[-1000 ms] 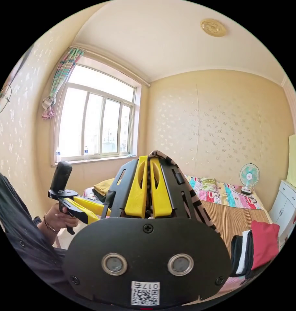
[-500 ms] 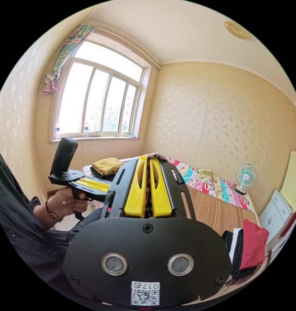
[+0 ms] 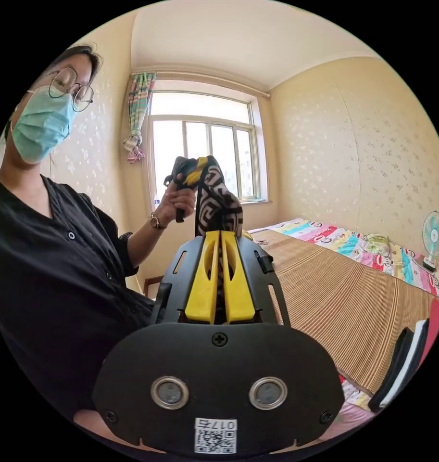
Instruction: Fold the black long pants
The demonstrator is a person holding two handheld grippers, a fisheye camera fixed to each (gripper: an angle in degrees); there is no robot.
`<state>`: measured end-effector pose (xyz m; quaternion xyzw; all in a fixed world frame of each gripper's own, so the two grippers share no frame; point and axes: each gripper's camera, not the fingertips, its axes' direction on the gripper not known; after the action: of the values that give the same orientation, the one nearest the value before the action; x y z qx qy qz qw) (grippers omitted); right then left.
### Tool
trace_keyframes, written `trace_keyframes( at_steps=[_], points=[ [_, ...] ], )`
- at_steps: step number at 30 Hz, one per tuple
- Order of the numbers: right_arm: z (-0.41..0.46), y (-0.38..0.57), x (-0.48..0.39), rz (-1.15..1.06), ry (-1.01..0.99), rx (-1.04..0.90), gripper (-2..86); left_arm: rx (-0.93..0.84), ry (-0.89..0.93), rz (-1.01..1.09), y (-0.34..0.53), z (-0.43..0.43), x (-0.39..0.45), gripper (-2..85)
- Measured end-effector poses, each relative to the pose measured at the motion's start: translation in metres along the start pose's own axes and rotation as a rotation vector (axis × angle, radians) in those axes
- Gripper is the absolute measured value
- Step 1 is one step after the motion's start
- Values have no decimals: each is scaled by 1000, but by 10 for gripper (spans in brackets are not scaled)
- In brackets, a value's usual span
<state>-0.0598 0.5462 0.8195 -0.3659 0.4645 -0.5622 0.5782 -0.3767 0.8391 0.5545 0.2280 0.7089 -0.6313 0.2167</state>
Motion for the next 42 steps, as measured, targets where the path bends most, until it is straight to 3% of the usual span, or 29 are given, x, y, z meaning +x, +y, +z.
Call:
trace_keyframes(
  at_steps=[7,13,19,22,26,28,33,39,42],
  points=[
    [34,89,31,146,-172,-287,74,-10,-48,85,-8,-15,31,-6],
    [61,120,88,350,-273,-186,100,-20,-38,136,-10,-27,50,-6],
    [68,159,156,503,-672,40,118,-45,-47,123,-8,-35,54,-6],
    [80,157,158,513,-677,-14,116,-43,-37,118,-7,-39,55,-6],
    [108,160,165,466,-973,-24,104,-30,-17,91,-5,-43,55,-6],
    [119,170,169,500,-1024,-49,79,-31,-14,93,-6,-43,59,-5],
    [91,164,161,457,-953,-19,20,-49,-48,91,-10,-62,68,-5],
    [-22,88,163,408,-458,12,6,-23,-186,63,-7,-115,79,-5],
    [-108,33,129,294,-219,160,4,10,-275,68,2,-149,94,-4]
  ],
)
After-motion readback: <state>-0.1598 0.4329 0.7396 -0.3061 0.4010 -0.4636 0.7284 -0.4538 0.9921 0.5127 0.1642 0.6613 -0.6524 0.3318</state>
